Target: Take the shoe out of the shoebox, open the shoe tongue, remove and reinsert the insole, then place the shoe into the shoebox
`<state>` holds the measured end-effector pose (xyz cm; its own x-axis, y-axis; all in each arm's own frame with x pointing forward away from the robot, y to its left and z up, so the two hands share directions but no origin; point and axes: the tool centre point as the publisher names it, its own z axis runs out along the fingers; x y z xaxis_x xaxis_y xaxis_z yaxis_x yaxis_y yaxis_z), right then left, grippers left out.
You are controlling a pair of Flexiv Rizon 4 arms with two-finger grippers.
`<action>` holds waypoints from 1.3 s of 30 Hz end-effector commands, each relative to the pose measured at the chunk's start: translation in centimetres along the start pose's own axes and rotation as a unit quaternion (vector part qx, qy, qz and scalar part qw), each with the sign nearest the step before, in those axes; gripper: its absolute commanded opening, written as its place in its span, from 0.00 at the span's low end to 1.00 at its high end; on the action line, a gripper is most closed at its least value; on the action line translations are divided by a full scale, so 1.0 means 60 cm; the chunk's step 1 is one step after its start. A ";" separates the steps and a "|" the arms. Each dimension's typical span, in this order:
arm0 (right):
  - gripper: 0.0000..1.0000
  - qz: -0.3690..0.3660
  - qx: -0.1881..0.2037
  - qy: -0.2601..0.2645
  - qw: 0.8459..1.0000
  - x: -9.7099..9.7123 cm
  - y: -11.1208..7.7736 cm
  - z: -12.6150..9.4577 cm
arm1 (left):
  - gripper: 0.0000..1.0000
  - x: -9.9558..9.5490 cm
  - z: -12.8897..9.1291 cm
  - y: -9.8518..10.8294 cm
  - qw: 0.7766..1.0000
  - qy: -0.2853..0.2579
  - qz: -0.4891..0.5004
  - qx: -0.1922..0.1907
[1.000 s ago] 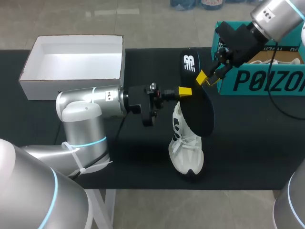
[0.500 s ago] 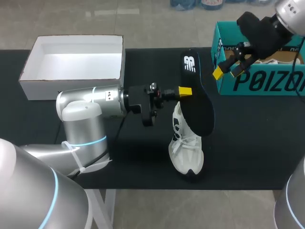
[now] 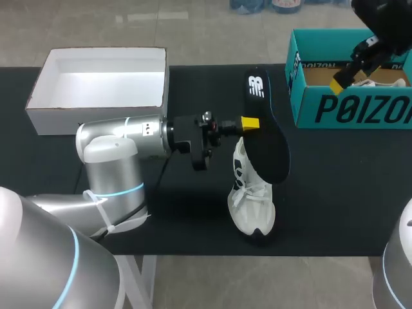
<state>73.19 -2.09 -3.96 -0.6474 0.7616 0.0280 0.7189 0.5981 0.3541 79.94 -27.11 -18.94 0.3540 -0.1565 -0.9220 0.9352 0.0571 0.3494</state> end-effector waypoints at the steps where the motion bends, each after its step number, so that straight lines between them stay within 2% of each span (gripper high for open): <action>1: 1.00 -0.022 -0.002 -0.091 0.996 0.011 -0.020 -0.080 | 0.00 0.001 0.002 -0.001 1.000 0.000 0.001 -0.002; 5: 1.00 -0.044 0.013 -0.128 0.991 0.004 -0.027 -0.089 | 0.00 0.001 0.002 -0.001 1.000 0.000 0.001 -0.002; 9: 1.00 -0.071 0.019 -0.139 0.987 0.000 -0.019 -0.075 | 0.00 0.001 0.002 -0.001 1.000 0.000 0.001 -0.002; 14: 1.00 -0.084 0.014 -0.128 0.988 -0.012 -0.011 -0.048 | 0.00 0.001 0.002 -0.001 1.000 0.000 0.001 -0.002; 24: 1.00 -0.089 0.003 -0.069 0.994 -0.018 0.004 0.000 | 0.00 0.001 0.002 -0.001 1.000 0.000 0.001 -0.002; 39: 1.00 -0.089 0.009 -0.071 0.993 -0.016 0.006 0.000 | 0.00 0.001 0.002 -0.001 1.000 0.000 0.001 -0.002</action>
<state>73.90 -2.80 -4.04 -0.7246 0.6689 -0.1659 0.5972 0.7297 0.3331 79.93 -27.10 -18.94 0.3541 -0.1570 -0.9219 0.9352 0.0579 0.3493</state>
